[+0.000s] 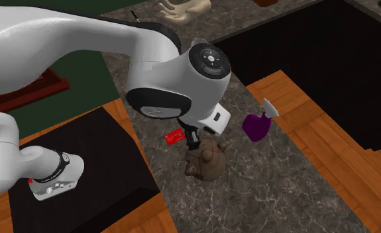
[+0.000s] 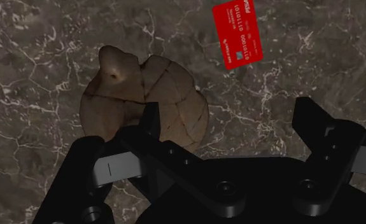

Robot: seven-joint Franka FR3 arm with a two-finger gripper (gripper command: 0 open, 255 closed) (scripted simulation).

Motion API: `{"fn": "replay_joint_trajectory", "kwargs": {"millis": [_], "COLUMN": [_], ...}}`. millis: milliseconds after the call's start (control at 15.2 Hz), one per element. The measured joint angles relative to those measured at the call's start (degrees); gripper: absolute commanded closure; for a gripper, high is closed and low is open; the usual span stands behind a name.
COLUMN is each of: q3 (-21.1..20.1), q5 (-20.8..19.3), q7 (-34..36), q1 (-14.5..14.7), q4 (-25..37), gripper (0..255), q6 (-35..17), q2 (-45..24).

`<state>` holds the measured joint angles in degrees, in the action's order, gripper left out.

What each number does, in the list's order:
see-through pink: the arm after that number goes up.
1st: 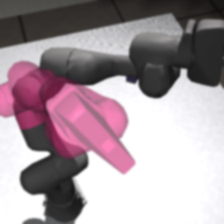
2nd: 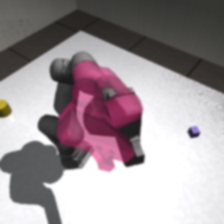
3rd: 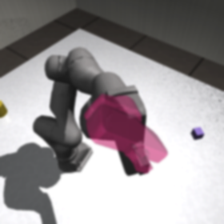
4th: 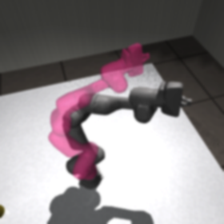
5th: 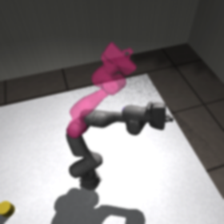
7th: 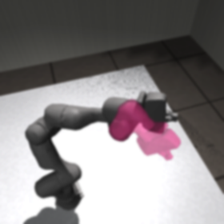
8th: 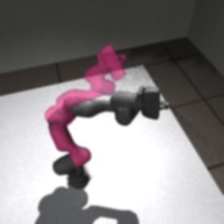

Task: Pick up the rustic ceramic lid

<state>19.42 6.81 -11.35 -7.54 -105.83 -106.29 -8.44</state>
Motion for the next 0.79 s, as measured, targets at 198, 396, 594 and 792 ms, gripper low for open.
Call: {"fn": "replay_joint_trajectory", "kwargs": {"millis": [198, 396, 594, 792], "q3": [0.67, 0.97, 0.86, 0.75], "q5": [1.89, 3.44, 4.78, 5.25], "q7": [-2.18, -3.93, -4.86, -5.43], "q1": [-2.1, -4.46, -6.8, -7.53], "q4": [7.19, 13.57, 20.71, 21.38], "gripper": [0, 0, 0, 0], "q6": [1.69, 3.07, 4.97, 3.97], "q2": [-7.72, -14.81, -21.83, -24.01]}}
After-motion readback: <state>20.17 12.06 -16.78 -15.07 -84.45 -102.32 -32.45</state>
